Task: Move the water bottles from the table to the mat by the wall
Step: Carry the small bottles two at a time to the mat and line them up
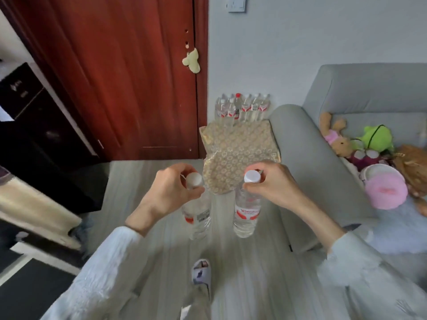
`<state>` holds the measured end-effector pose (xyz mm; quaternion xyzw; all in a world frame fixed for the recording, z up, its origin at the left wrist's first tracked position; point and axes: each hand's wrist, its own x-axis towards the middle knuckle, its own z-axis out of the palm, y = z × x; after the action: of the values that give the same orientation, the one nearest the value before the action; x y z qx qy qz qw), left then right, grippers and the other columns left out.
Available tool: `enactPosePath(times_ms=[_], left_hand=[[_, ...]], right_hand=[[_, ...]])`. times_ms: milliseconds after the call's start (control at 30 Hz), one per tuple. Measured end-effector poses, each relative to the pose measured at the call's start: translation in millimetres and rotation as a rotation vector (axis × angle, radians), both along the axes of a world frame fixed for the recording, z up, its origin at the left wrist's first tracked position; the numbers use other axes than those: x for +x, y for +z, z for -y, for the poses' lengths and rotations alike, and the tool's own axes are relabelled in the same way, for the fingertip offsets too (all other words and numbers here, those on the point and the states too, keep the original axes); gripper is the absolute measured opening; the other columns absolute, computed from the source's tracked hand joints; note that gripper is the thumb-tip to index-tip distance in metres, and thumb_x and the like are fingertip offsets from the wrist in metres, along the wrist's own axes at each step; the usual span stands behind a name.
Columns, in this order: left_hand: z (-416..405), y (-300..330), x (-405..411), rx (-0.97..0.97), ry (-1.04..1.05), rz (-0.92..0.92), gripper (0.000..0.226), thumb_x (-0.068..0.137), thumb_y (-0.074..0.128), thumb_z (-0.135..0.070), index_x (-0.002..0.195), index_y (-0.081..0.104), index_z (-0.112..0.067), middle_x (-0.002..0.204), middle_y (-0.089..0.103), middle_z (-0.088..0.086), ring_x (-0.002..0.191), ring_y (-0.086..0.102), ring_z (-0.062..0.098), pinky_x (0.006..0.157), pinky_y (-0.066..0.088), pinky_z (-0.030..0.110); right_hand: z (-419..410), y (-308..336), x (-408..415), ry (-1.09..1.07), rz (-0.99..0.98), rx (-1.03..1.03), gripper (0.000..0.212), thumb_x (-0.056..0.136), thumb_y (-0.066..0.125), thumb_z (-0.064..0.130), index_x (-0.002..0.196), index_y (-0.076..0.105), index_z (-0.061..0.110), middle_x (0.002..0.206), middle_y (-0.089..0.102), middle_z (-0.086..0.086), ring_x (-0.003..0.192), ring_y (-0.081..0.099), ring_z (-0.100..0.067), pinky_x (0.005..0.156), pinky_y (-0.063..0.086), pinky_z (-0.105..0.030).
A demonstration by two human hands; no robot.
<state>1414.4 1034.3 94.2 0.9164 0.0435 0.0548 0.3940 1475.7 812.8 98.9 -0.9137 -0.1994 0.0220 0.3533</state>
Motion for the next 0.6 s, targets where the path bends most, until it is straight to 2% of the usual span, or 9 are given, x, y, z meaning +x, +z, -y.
enactPosePath(times_ms=[67, 100, 200, 267, 433, 600], left_hand=[[-8, -9, 53, -0.02, -0.044, -0.019, 0.031, 0.064, 0.079, -0.025, 0.073, 0.052, -0.037, 0.064, 0.056, -0.019, 0.06, 0.052, -0.017, 0.052, 0.036, -0.002], [-11, -11, 79, -0.022, -0.071, -0.037, 0.031, 0.064, 0.078, -0.023, 0.075, 0.053, -0.036, 0.063, 0.055, -0.018, 0.059, 0.052, -0.016, 0.051, 0.037, -0.001], [-19, -13, 156, -0.015, -0.132, -0.069, 0.026, 0.065, 0.076, -0.018, 0.084, 0.059, -0.025, 0.067, 0.054, -0.016, 0.058, 0.053, -0.001, 0.052, 0.038, 0.001], [-23, -10, 206, -0.009, -0.168, -0.058, 0.028, 0.065, 0.074, -0.015, 0.088, 0.059, -0.019, 0.072, 0.052, -0.014, 0.06, 0.049, 0.002, 0.053, 0.037, 0.001], [-29, -9, 313, -0.046, -0.197, -0.019, 0.029, 0.065, 0.074, -0.013, 0.085, 0.055, -0.023, 0.077, 0.054, -0.014, 0.061, 0.051, 0.002, 0.054, 0.038, 0.002], [-22, -34, 404, -0.069, -0.198, -0.062, 0.029, 0.065, 0.074, -0.016, 0.085, 0.055, -0.023, 0.078, 0.056, -0.013, 0.063, 0.052, 0.0, 0.055, 0.038, 0.001]], right_hand=[[-10, -7, 49, -0.012, -0.016, -0.008, 0.011, 0.062, 0.069, 0.01, 0.071, 0.066, 0.016, 0.072, 0.063, 0.003, 0.065, 0.051, 0.013, 0.057, 0.035, 0.0], [-14, -9, 74, -0.031, -0.024, -0.015, 0.01, 0.062, 0.069, 0.012, 0.07, 0.065, 0.017, 0.073, 0.064, 0.002, 0.063, 0.051, 0.011, 0.057, 0.035, 0.0], [-27, -14, 141, -0.091, -0.051, -0.041, 0.018, 0.063, 0.071, 0.019, 0.073, 0.061, 0.029, 0.082, 0.061, 0.005, 0.067, 0.051, 0.003, 0.058, 0.034, 0.001], [-31, -14, 182, -0.145, -0.062, -0.028, 0.021, 0.062, 0.072, 0.022, 0.078, 0.06, 0.029, 0.086, 0.06, 0.004, 0.07, 0.05, -0.001, 0.057, 0.033, -0.001], [-37, -15, 277, -0.242, -0.065, 0.009, 0.025, 0.062, 0.075, 0.02, 0.082, 0.062, 0.025, 0.088, 0.058, 0.003, 0.074, 0.053, -0.01, 0.06, 0.034, 0.001], [-30, -35, 368, -0.241, -0.124, -0.016, 0.023, 0.061, 0.075, 0.018, 0.079, 0.063, 0.026, 0.082, 0.056, 0.007, 0.07, 0.053, -0.004, 0.058, 0.036, -0.003]])
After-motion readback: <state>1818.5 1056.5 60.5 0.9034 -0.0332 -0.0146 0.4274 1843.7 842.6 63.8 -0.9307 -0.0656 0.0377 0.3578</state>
